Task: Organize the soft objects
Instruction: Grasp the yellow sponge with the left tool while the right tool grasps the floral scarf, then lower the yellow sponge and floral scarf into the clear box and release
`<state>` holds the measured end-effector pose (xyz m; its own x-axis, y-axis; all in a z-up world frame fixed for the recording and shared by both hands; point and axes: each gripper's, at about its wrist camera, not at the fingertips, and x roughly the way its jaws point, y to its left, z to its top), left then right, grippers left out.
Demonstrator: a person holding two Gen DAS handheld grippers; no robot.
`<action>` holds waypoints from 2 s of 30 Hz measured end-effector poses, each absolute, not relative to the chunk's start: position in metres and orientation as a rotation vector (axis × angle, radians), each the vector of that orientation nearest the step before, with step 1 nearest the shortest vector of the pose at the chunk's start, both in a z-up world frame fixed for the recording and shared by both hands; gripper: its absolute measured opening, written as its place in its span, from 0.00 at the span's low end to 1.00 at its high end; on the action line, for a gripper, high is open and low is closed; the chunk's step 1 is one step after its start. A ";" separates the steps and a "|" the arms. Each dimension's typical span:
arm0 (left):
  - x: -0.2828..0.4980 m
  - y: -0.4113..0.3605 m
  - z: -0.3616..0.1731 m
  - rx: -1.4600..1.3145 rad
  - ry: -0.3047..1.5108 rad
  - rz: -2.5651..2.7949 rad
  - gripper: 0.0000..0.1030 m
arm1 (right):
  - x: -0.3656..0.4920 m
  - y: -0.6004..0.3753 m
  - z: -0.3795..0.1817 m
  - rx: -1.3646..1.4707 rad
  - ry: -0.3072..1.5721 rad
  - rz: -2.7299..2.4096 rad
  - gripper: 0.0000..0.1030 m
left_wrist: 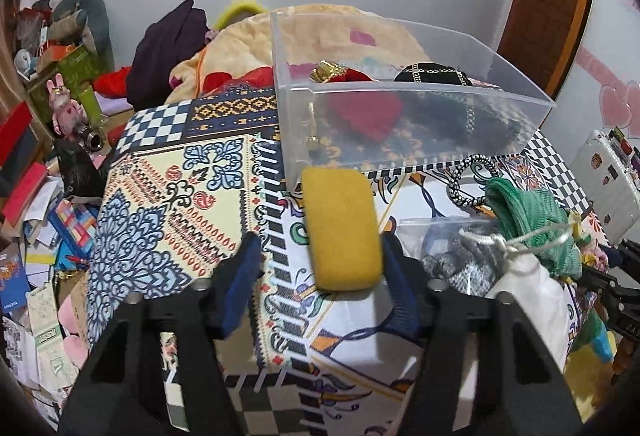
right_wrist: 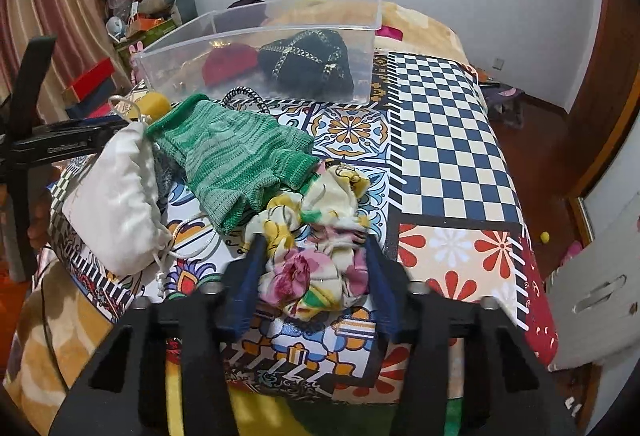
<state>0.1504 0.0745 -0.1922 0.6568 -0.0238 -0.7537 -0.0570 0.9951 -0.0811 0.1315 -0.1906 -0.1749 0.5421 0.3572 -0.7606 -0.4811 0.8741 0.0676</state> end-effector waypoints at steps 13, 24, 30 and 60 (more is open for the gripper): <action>0.135 0.064 -0.167 -0.052 0.770 -0.009 0.30 | 0.133 -0.207 -0.151 -0.107 0.792 0.438 0.14; 0.121 0.067 -0.106 -0.087 0.613 -0.028 0.30 | 0.144 -0.196 -0.097 -0.087 0.636 0.451 0.14; 0.124 0.069 -0.083 -0.102 0.549 -0.029 0.30 | 0.155 -0.178 -0.076 -0.082 0.564 0.482 0.14; 0.233 0.067 -0.117 -0.086 0.690 -0.021 0.30 | 0.246 -0.082 -0.099 -0.126 0.675 0.590 0.14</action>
